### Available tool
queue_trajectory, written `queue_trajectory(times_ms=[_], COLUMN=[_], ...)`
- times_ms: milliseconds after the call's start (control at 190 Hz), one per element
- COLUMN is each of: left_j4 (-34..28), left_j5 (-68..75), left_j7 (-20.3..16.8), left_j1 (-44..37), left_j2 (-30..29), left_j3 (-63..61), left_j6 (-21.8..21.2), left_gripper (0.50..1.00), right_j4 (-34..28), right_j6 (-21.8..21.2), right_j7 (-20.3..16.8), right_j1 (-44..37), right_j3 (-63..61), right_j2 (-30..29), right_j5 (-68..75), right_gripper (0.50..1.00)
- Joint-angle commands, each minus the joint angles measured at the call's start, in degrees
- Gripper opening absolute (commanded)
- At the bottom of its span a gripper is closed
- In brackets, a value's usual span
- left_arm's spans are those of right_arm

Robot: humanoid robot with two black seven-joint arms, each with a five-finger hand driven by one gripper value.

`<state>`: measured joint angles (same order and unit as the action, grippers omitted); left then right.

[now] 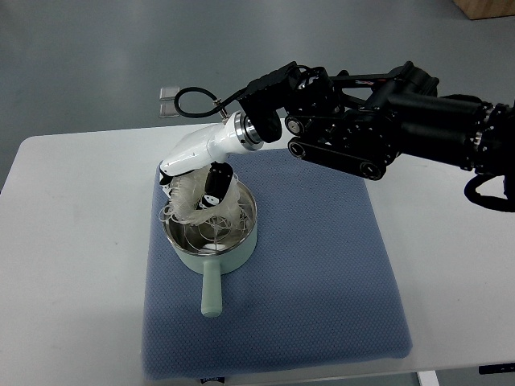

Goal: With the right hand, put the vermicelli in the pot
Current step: 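Lower the held vermicelli into the steel pot with the right hand, then open the right hand and raise it, releasing the vermicelli into the pot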

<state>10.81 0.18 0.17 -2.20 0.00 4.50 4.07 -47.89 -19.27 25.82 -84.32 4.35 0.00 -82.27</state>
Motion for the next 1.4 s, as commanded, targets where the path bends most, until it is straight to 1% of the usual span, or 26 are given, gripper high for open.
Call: queue_trajectory(times_ms=[0,400,405,410,416,421,426,431,437,442,447,452,458,463,468,484,489,516,542,563,794,968,1042,1257,1336,1394], left_j4=[0.00,0.00,0.00,0.00,0.00,0.00,0.00,0.00,0.00,0.00,0.00,0.00,0.00,0.00,0.00,0.00,0.00,0.00,0.00,0.00,0.00,0.00,0.00,0.00,0.00,0.00], left_j5=[0.00,0.00,0.00,0.00,0.00,0.00,0.00,0.00,0.00,0.00,0.00,0.00,0.00,0.00,0.00,0.00,0.00,0.00,0.00,0.00,0.00,0.00,0.00,0.00,0.00,0.00], left_j7=[0.00,0.00,0.00,0.00,0.00,0.00,0.00,0.00,0.00,0.00,0.00,0.00,0.00,0.00,0.00,0.00,0.00,0.00,0.00,0.00,0.00,0.00,0.00,0.00,0.00,0.00], left_j1=[0.00,0.00,0.00,0.00,0.00,0.00,0.00,0.00,0.00,0.00,0.00,0.00,0.00,0.00,0.00,0.00,0.00,0.00,0.00,0.00,0.00,0.00,0.00,0.00,0.00,0.00], left_j2=[0.00,0.00,0.00,0.00,0.00,0.00,0.00,0.00,0.00,0.00,0.00,0.00,0.00,0.00,0.00,0.00,0.00,0.00,0.00,0.00,0.00,0.00,0.00,0.00,0.00,0.00], left_j3=[-0.01,0.07,-0.01,-0.02,-0.02,-0.02,-0.02,-0.02,-0.02,-0.02,0.07,0.07,-0.01,-0.02,-0.02,-0.02,-0.02,-0.02,0.07,-0.02,-0.02,-0.02,0.07,-0.02,-0.01,0.07], left_j6=[-0.03,0.06,0.06,0.06,0.06,0.06,-0.02,-0.03,-0.03,-0.03,-0.03,-0.03,-0.03,-0.03,0.06,-0.03,-0.03,0.06,-0.03,-0.03,-0.03,0.06,0.06,-0.03,0.06,-0.03], left_gripper=[1.000,1.000,1.000,1.000,1.000,1.000,1.000,1.000,1.000,1.000,1.000,1.000,1.000,1.000,1.000,1.000,1.000,1.000,1.000,1.000,1.000,1.000,1.000,1.000,1.000,1.000], right_j4=[0.96,3.07,3.07,3.07,3.07,3.07,3.07,3.07,3.07,3.07,3.07,3.07,3.07,3.07,3.07,3.07,3.16,3.24,3.33,3.42,4.12,3.86,3.68,3.68,3.68,3.77], right_j6=[0.20,0.90,1.07,1.07,1.16,1.16,1.34,1.34,1.51,1.51,1.77,1.78,1.95,1.95,2.21,2.48,2.74,3.27,4.15,4.59,5.73,4.50,1.60,-10.62,-15.45,-15.73], right_j7=[-0.07,-0.95,-0.86,-0.86,-0.86,-0.86,-0.95,-0.95,-0.86,-0.86,-0.95,-0.95,-0.86,-0.86,-0.86,-0.95,-0.86,-0.86,-0.86,-0.86,-0.77,0.02,-0.07,-1.21,-4.46,-7.28], right_j1=[1.18,4.61,4.61,4.61,4.61,4.61,4.61,4.61,4.61,4.61,4.69,4.69,4.61,4.61,4.69,4.69,4.69,4.69,4.78,4.78,5.48,5.13,4.87,4.69,4.69,4.69], right_j3=[0.22,0.75,0.67,0.66,0.58,0.58,0.58,0.58,0.49,0.49,0.49,0.49,0.49,0.49,0.49,0.49,0.49,0.58,0.66,0.66,0.49,0.05,-0.30,-5.40,-6.81,-7.33], right_j2=[0.00,0.00,0.00,0.00,0.00,0.00,0.00,0.00,0.00,0.00,0.00,0.00,0.00,0.00,0.00,0.00,0.00,0.00,0.00,0.00,0.00,0.00,0.00,1.06,2.46,3.08], right_j5=[0.00,0.62,0.70,0.70,0.88,0.88,0.97,0.97,0.97,0.97,1.05,1.05,1.14,1.14,1.14,1.14,1.14,1.14,1.14,1.14,1.41,4.57,9.05,23.82,29.52,33.05], right_gripper=[0.500,0.500,0.523,0.523,0.571,0.572,0.621,0.621,0.668,0.668,0.706,0.707,0.743,0.744,0.768,0.787,0.807,0.842,0.907,0.925,0.926,0.928,0.932,0.934,0.934,0.934])
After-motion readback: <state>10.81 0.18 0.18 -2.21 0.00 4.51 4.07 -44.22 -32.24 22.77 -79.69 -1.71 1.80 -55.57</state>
